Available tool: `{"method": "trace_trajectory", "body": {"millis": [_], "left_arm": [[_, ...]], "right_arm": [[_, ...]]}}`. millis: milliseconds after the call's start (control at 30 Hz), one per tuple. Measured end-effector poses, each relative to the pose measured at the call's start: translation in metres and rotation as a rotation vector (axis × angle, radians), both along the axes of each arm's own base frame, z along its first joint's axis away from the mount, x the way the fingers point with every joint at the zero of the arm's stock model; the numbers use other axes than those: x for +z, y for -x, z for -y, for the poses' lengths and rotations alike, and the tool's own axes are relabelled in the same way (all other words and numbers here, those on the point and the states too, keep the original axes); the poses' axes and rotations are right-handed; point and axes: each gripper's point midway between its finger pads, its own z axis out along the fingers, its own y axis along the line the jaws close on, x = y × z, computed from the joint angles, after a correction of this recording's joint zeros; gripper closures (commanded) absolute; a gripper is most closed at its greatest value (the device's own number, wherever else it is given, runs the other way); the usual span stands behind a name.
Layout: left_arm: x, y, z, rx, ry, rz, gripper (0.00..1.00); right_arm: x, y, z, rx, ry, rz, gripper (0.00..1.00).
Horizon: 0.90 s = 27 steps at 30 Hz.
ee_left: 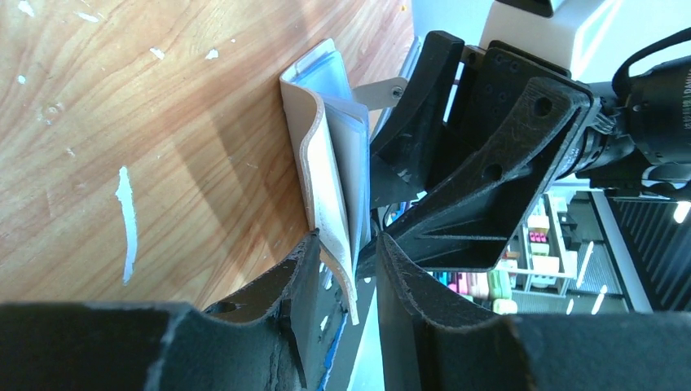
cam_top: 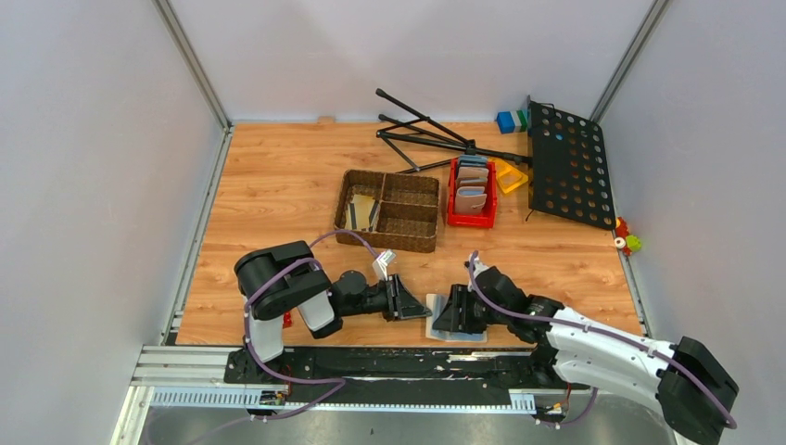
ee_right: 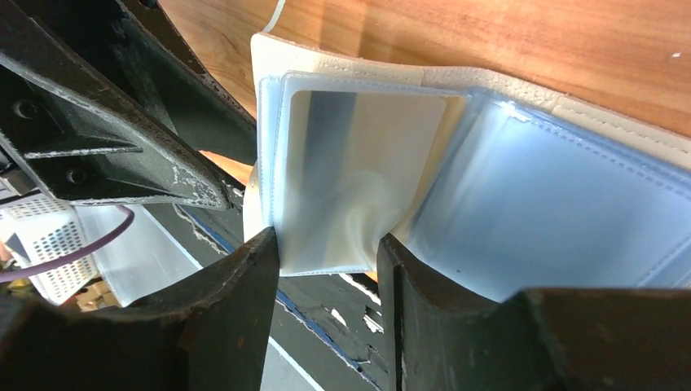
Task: Take the credit cards out of the card holder
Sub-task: Remove the credit card from the card holder.
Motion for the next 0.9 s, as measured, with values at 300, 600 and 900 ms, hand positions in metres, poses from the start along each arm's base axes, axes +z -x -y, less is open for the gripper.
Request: {"method": "trace_trajectory", "body": {"millis": [300,600,900], "left_arm": [[0.002,0.002,-0.001,-0.002,-0.027,0.019,0.61],[0.012,-0.002,-0.016,0.013,-0.18,0.158,0.44],[0.051,-0.032,-0.065,0.246,-0.343,0.336,0.0]], "right_arm": [[0.002,-0.001,0.002,-0.04,-0.095,-0.004,0.57],[0.007,-0.005,0.005,-0.064,-0.138,0.023,0.58],[0.014,-0.01,0.007,-0.089,-0.173,0.064,0.59]]}}
